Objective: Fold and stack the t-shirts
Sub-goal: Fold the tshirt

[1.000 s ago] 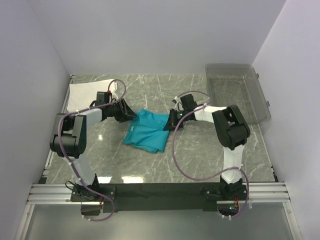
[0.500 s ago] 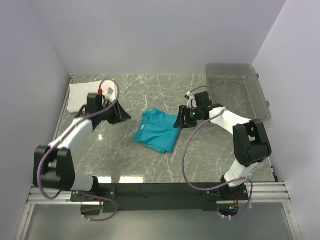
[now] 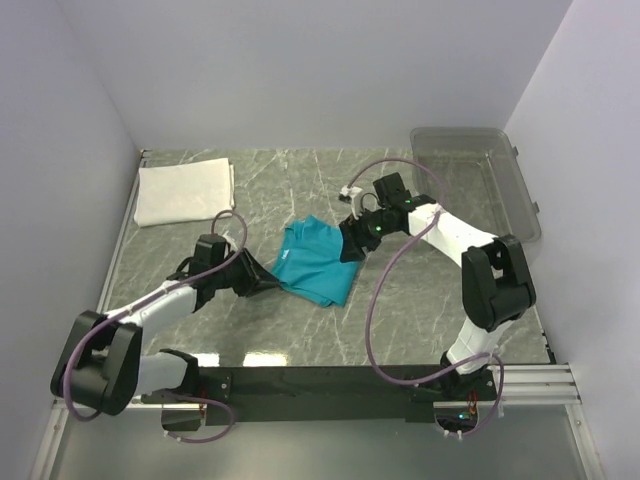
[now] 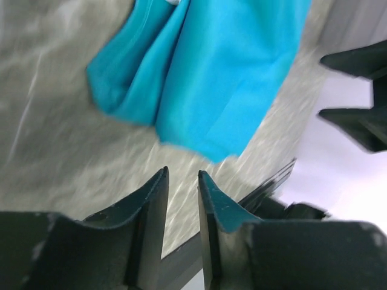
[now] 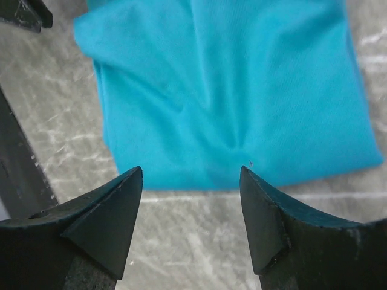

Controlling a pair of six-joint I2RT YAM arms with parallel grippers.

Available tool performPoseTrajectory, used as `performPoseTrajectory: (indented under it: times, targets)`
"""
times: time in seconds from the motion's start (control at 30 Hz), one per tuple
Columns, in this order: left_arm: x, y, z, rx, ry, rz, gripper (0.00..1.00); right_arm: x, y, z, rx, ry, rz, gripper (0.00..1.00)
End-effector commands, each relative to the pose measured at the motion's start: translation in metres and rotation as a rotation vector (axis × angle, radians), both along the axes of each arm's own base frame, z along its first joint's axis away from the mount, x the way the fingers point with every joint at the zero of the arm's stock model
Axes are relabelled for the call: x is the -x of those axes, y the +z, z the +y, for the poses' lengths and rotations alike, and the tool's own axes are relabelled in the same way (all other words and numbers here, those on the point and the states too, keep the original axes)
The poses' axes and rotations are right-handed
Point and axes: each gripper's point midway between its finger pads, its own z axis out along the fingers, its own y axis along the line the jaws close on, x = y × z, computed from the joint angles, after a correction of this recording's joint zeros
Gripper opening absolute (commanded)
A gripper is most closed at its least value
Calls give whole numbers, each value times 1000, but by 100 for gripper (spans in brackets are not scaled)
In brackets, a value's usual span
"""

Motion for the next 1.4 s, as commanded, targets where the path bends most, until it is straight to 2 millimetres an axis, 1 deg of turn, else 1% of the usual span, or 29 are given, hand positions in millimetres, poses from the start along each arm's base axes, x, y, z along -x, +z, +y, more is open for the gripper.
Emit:
performPoseTrajectory:
  times: [0.0, 0.03, 0.07, 0.1, 0.2, 0.27, 0.33, 0.5, 0.53, 0.6, 0.63, 0.7, 0.83, 0.87, 0.9, 1.0, 1.1, 1.17, 1.2, 1.23, 1.27, 1.3, 1.37]
  targets:
    - [-30, 19, -14, 91, 47, -61, 32, -39, 2, 6, 29, -20, -101, 72]
    - [-32, 15, -18, 91, 37, -47, 29, -49, 11, 9, 20, -30, -111, 73]
    - [-37, 19, -21, 90, 25, -59, 28, -50, 9, 12, 16, -28, -96, 73]
    - [-38, 18, -25, 77, 15, -63, 27, -51, 11, 15, 3, -30, -92, 73]
    - [-45, 16, -25, 5, 5, -53, 28, -53, 18, 20, -30, -47, -86, 74]
    - [-46, 18, -23, -14, 6, -58, 36, -52, 19, 21, -34, -49, -81, 74]
    - [-48, 16, -20, -30, 25, -59, 42, -50, 17, 20, -32, -53, -72, 74]
    - [-46, 7, -18, -45, 33, -27, 47, -42, 9, 18, -29, -58, -29, 74]
    - [-45, 3, -17, -54, 28, -17, 49, -41, 9, 19, -31, -57, -28, 74]
    - [-47, 2, -16, -70, 32, -24, 49, -41, 10, 19, -34, -59, -29, 74]
    - [-44, -4, -13, -90, 28, -4, 48, -40, 9, 18, -30, -60, -26, 74]
    - [-44, -6, -12, -100, 24, -1, 46, -40, 9, 18, -28, -61, -24, 74]
    - [-43, -13, -14, -97, 7, 11, 33, -41, 8, 17, -22, -66, -30, 74]
    - [-40, -17, -14, -96, 4, 26, 31, -42, 7, 16, -18, -70, -30, 75]
    - [-40, -18, -17, -86, -4, 23, 21, -43, 8, 16, -17, -71, -34, 75]
    - [-42, -19, -19, -71, 0, 18, 1, -46, 9, 16, -14, -77, -44, 75]
    - [-41, -19, -17, -70, 15, 13, 1, -51, 11, 15, -8, -87, -64, 75]
    - [-35, -23, -12, -88, 32, 33, 1, -56, 15, 13, -6, -97, -77, 75]
    - [-35, -19, -8, -92, 52, 27, 1, -59, 16, 11, -4, -108, -82, 75]
    - [-33, -25, -1, -118, 84, 33, 1, -62, 15, 11, -4, -114, -81, 75]
    - [-33, -24, 4, -125, 106, 30, 1, -66, 19, 11, -8, -119, -92, 75]
    - [-34, -19, 7, -117, 133, 17, 1, -67, 18, 11, -3, -124, -92, 75]
    - [-32, -21, 13, -122, 163, 20, 1, -71, 18, 11, -4, -135, -93, 75]
